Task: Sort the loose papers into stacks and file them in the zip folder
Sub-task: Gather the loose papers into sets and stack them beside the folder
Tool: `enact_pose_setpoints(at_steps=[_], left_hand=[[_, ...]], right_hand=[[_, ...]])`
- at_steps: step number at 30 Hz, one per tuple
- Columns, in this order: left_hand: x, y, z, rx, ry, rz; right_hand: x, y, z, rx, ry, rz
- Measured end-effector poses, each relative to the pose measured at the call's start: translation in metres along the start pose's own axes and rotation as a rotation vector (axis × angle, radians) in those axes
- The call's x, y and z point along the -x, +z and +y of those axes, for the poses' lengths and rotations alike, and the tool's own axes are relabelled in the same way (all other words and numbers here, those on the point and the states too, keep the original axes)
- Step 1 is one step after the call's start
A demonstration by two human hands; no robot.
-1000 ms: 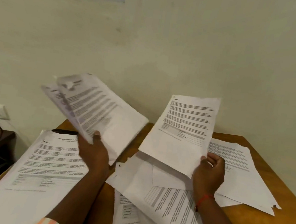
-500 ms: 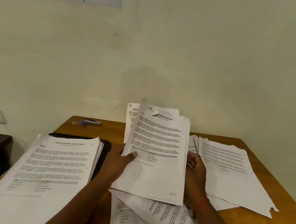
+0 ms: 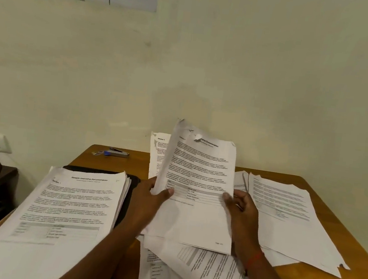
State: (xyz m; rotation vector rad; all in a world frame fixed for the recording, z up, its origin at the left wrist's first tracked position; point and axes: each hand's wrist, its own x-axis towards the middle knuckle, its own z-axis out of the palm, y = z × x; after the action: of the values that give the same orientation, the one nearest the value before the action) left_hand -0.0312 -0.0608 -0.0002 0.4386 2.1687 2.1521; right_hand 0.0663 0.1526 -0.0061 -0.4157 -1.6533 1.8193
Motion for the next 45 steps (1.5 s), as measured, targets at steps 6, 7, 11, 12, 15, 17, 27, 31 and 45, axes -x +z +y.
enact_pose_setpoints(at_steps=[6, 7, 11, 12, 15, 17, 27, 31, 45], left_hand=[[0.002, -0.003, 0.011, 0.165, -0.039, 0.049], [0.002, -0.003, 0.013, 0.168, -0.046, 0.079], [-0.001, -0.004, 0.010, 0.075, 0.001, 0.154], [-0.002, -0.005, 0.009, 0.068, 0.004, 0.161], [-0.003, -0.008, 0.008, 0.123, -0.034, 0.175], [-0.003, -0.008, 0.008, 0.167, -0.045, 0.182], [-0.004, -0.007, 0.009, 0.238, -0.084, 0.218], [-0.002, -0.006, 0.009, 0.165, -0.028, 0.231], [0.005, -0.003, 0.014, 0.094, 0.138, 0.142]], right_hand=[[0.000, -0.003, 0.004, 0.011, 0.012, -0.065], [-0.001, -0.003, 0.005, 0.011, 0.009, -0.073], [-0.002, -0.004, 0.011, -0.033, 0.007, -0.095], [-0.002, -0.004, 0.012, -0.049, 0.012, -0.090], [-0.003, -0.003, 0.012, -0.064, 0.009, -0.068], [-0.004, -0.002, 0.012, -0.067, -0.003, -0.056], [-0.004, -0.001, 0.011, -0.123, 0.022, 0.053], [-0.004, -0.001, 0.011, -0.137, 0.047, 0.062], [-0.002, 0.000, 0.013, -0.100, 0.119, -0.054]])
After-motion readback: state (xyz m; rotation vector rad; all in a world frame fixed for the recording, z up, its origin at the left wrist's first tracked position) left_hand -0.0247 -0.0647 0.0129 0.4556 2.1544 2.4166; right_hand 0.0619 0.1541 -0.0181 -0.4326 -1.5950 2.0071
